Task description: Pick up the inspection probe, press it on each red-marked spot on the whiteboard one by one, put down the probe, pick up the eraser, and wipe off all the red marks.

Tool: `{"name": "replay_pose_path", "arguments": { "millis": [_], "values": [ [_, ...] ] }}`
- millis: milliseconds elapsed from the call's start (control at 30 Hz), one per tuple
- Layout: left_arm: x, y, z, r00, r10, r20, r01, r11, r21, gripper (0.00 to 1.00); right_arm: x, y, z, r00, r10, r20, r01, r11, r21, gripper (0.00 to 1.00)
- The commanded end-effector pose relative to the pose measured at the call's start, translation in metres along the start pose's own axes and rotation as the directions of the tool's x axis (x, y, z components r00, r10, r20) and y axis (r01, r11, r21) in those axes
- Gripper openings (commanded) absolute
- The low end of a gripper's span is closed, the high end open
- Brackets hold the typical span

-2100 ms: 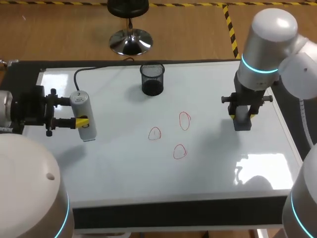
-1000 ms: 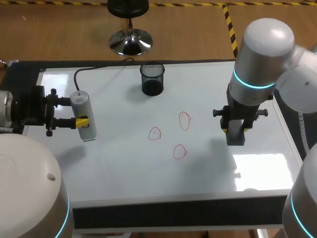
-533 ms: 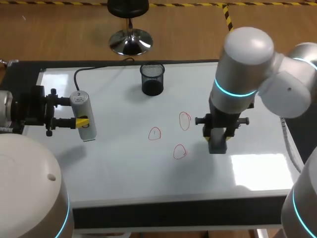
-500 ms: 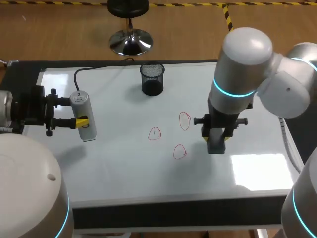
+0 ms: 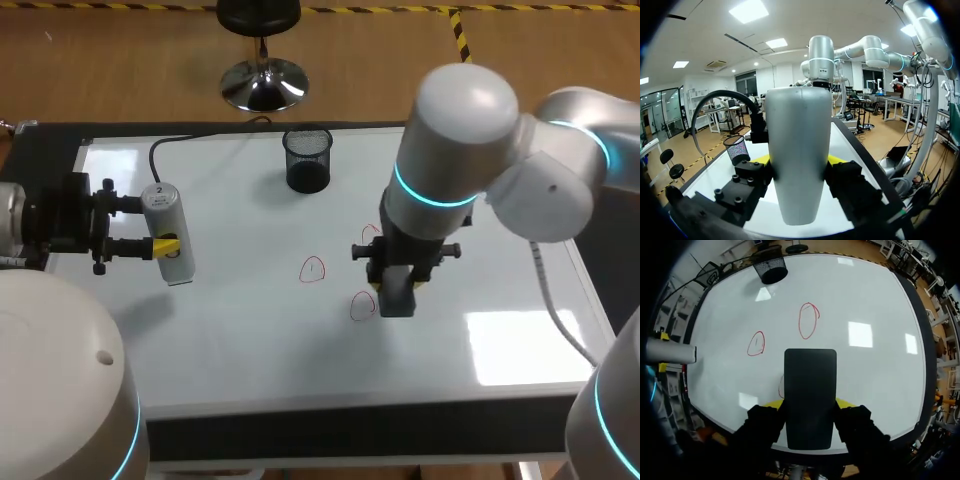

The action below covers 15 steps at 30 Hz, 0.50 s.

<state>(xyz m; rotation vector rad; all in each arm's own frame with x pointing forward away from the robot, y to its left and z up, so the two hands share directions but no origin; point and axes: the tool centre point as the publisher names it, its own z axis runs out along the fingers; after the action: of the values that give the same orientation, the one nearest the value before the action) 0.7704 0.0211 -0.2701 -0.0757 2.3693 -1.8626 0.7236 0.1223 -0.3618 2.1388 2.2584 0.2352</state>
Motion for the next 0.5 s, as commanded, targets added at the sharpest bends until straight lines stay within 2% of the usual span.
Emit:
{"name": "replay_pose_path", "arguments": {
  "millis": [33,233,500],
  "values": [
    [0.001,-0.002,0.0,1.0,0.002,0.004,-0.002,1.0,0.0,0.0,0.025,0.008,0.009,1.0,-0.018,0.002,0.018,1.0,0.012,0.0],
    [0.001,-0.002,0.0,1.0,0.002,0.004,-0.002,1.0,0.0,0.0,0.051,0.01,0.013,0.999,-0.046,-0.018,0.046,0.999,0.005,0.0],
    [0.001,-0.002,0.0,1.0,0.002,0.004,-0.002,1.0,0.0,0.0,0.073,0.019,0.026,0.998,-0.037,-0.058,0.038,0.999,0.011,0.0]
  ]
}}
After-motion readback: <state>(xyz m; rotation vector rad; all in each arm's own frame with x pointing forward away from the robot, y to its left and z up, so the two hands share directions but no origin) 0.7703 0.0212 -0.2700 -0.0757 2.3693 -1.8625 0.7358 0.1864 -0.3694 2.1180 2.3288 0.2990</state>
